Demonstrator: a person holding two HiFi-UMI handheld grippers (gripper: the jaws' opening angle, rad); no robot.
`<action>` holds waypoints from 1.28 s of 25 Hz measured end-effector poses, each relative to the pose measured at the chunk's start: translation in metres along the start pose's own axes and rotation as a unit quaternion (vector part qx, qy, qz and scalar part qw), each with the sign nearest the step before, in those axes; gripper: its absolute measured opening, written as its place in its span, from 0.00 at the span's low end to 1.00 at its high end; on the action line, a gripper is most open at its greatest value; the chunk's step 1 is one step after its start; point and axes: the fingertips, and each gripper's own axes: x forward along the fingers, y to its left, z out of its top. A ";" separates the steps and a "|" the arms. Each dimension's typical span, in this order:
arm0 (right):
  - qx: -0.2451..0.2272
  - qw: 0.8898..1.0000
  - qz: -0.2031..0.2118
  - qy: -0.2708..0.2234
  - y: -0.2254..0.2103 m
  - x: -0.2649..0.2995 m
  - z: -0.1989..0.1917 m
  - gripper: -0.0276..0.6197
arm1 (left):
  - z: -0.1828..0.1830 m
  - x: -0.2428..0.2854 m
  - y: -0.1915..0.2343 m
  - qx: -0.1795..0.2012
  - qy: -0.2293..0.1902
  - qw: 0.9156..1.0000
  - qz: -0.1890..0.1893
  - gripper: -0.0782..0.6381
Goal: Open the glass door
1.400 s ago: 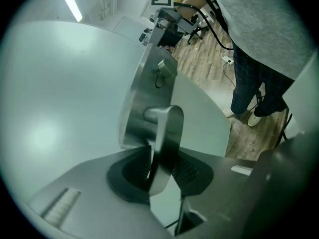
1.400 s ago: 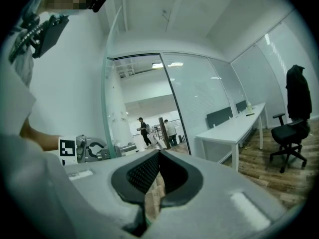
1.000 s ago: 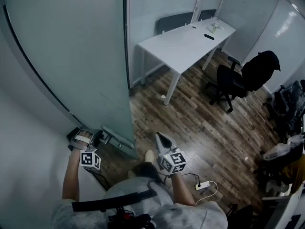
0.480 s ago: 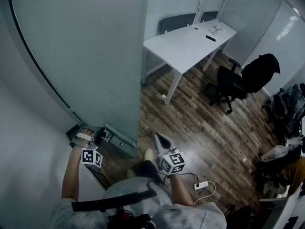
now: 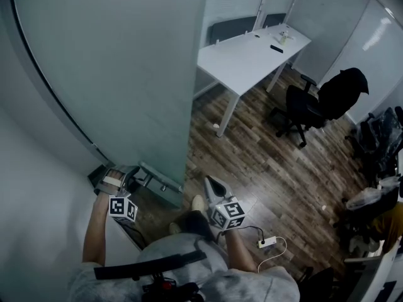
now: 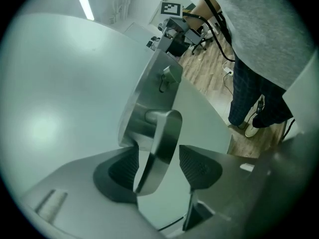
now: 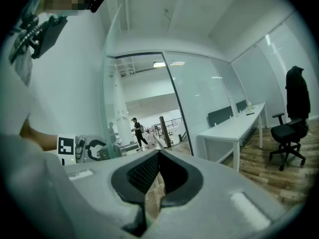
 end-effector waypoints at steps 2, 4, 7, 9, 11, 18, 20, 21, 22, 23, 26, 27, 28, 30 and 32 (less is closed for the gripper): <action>0.000 1.000 -0.001 0.000 0.002 -0.002 0.000 0.05 | 0.001 -0.003 -0.001 0.001 0.001 1.000 -0.001 0.50; -0.001 1.000 -0.002 -0.001 0.003 -0.006 0.001 0.05 | 0.003 -0.007 -0.001 -0.002 0.000 1.000 0.001 0.52; 0.000 1.000 -0.004 -0.001 0.005 -0.013 -0.004 0.05 | 0.008 -0.012 -0.002 -0.008 -0.009 1.000 0.009 0.53; 0.001 1.000 -0.006 -0.001 0.007 -0.016 -0.007 0.05 | 0.011 -0.015 0.000 -0.008 -0.014 1.000 0.011 0.53; 0.004 1.000 -0.008 0.002 0.009 -0.018 -0.010 0.05 | 0.012 -0.017 -0.001 -0.013 -0.017 1.000 0.011 0.53; 0.001 1.000 -0.007 0.005 0.014 -0.025 -0.013 0.05 | 0.022 -0.030 0.002 -0.080 -0.043 0.996 0.017 0.50; -0.002 1.000 -0.007 0.004 0.014 -0.030 -0.012 0.05 | 0.029 -0.036 0.003 -0.113 -0.055 0.992 0.019 0.49; -0.003 1.000 -0.006 0.004 0.013 -0.032 -0.012 0.05 | 0.032 -0.038 0.004 -0.126 -0.060 0.990 0.020 0.48; -0.003 1.000 -0.005 0.005 0.013 -0.032 -0.012 0.05 | 0.033 -0.039 0.004 -0.138 -0.063 0.988 0.020 0.47; -0.003 1.000 -0.004 0.007 0.012 -0.032 -0.012 0.05 | 0.034 -0.039 0.004 -0.148 -0.065 0.987 0.020 0.47; -0.003 1.000 0.002 0.008 0.011 -0.033 -0.010 0.05 | 0.036 -0.044 0.003 -0.193 -0.072 0.978 0.019 0.45; -0.003 1.000 0.005 0.009 0.011 -0.032 -0.010 0.05 | 0.038 -0.046 0.003 -0.213 -0.078 0.974 0.021 0.43; -0.003 1.000 0.009 0.011 0.010 -0.032 -0.010 0.05 | 0.040 -0.049 0.004 -0.233 -0.084 0.969 0.024 0.42; -0.004 1.000 0.016 0.015 0.008 -0.030 -0.009 0.05 | 0.046 -0.053 0.009 -0.273 -0.098 0.956 0.036 0.40; -0.005 0.999 0.025 0.021 0.006 -0.030 -0.009 0.05 | 0.052 -0.056 0.013 -0.310 -0.106 0.944 0.049 0.38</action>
